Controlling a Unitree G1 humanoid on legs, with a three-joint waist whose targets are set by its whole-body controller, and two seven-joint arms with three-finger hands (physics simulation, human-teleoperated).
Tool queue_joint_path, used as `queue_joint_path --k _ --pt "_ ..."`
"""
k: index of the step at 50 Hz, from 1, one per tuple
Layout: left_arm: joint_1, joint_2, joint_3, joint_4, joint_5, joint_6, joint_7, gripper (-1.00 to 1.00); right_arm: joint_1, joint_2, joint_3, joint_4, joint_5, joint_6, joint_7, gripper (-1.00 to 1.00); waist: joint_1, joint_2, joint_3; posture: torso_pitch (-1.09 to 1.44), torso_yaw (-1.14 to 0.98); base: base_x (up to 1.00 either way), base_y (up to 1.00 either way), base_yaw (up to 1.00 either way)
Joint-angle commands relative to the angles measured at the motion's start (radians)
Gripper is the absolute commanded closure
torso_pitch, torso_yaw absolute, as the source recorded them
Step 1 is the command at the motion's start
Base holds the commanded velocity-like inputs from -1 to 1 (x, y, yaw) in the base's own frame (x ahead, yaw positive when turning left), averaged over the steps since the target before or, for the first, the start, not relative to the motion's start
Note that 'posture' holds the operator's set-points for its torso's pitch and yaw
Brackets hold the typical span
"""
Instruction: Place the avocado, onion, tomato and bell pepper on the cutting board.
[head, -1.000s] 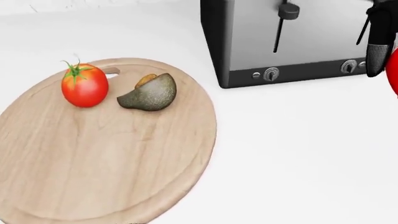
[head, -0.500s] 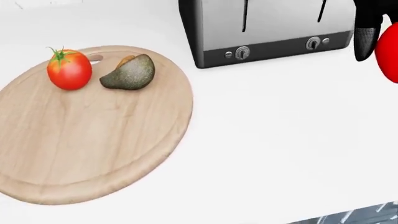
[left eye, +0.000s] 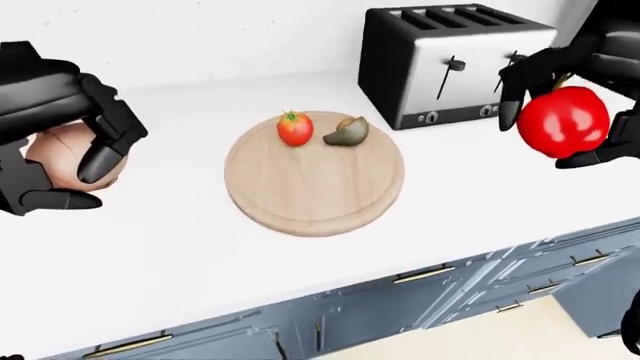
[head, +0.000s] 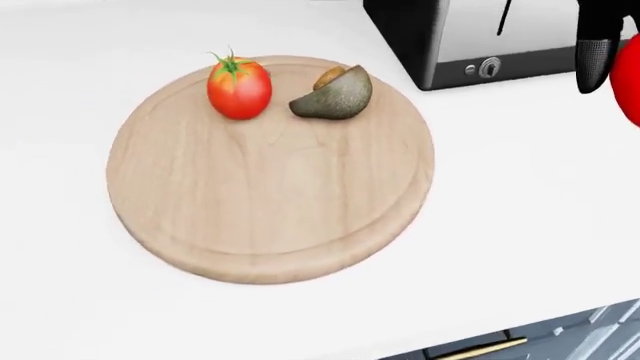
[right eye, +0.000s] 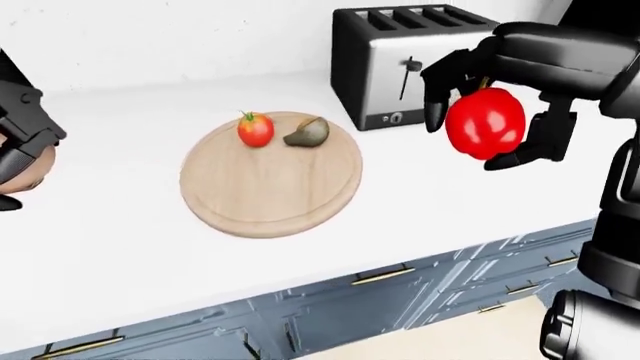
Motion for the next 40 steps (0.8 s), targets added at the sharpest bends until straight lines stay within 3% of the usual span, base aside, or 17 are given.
queue_joint_path --k 1,6,13,24,27,30,31,34,40 --pt "-0.03 0.019 0.016 -0.01 0.0 -0.001 0.02 1.0 -0.033 -0.019 -0.021 -0.019 0.02 -0.01 -0.021 1.0 0.0 0.007 -0.026 0.0 0.0 0.0 0.0 0.0" --pt "-0.028 0.015 0.016 -0.011 0.002 -0.003 0.02 1.0 -0.02 -0.015 -0.022 -0.019 -0.002 -0.016 -0.026 1.0 0.011 0.003 -0.011 0.0 0.0 0.0 0.0 0.0" --pt "-0.037 0.017 0.014 -0.013 -0.003 0.005 0.025 1.0 -0.084 -0.002 0.005 0.065 -0.05 -0.067 -0.08 1.0 0.024 -0.012 -0.015 0.0 0.0 0.0 0.0 0.0" --pt "-0.024 0.01 0.022 -0.02 -0.009 0.008 0.036 1.0 -0.162 0.049 0.047 0.104 -0.101 -0.096 -0.088 1.0 0.031 -0.015 -0.006 0.0 0.0 0.0 0.0 0.0" --pt "-0.017 0.007 0.024 -0.02 -0.01 0.005 0.04 1.0 -0.177 0.071 0.056 0.108 -0.116 -0.1 -0.093 1.0 0.037 -0.03 -0.004 0.0 0.0 0.0 0.0 0.0" --pt "-0.014 0.002 0.021 -0.019 -0.007 0.002 0.044 1.0 -0.187 0.108 0.075 0.107 -0.135 -0.11 -0.101 1.0 0.048 -0.072 -0.013 0.0 0.0 0.0 0.0 0.0" --pt "-0.013 0.001 0.022 -0.02 -0.008 0.002 0.044 1.0 -0.192 0.116 0.076 0.104 -0.141 -0.105 -0.099 1.0 0.047 -0.044 -0.004 0.0 0.0 0.0 0.0 0.0" --pt "-0.007 -0.001 0.028 -0.013 -0.01 -0.004 0.051 1.0 -0.236 0.146 0.095 0.11 -0.158 -0.102 -0.093 1.0 0.037 -0.037 -0.016 0.0 0.0 0.0 0.0 0.0" --pt "0.005 0.005 0.038 -0.014 -0.017 -0.005 0.056 1.0 -0.26 0.182 0.104 0.108 -0.171 -0.096 -0.072 1.0 0.014 -0.011 -0.013 0.0 0.0 0.0 0.0 0.0"
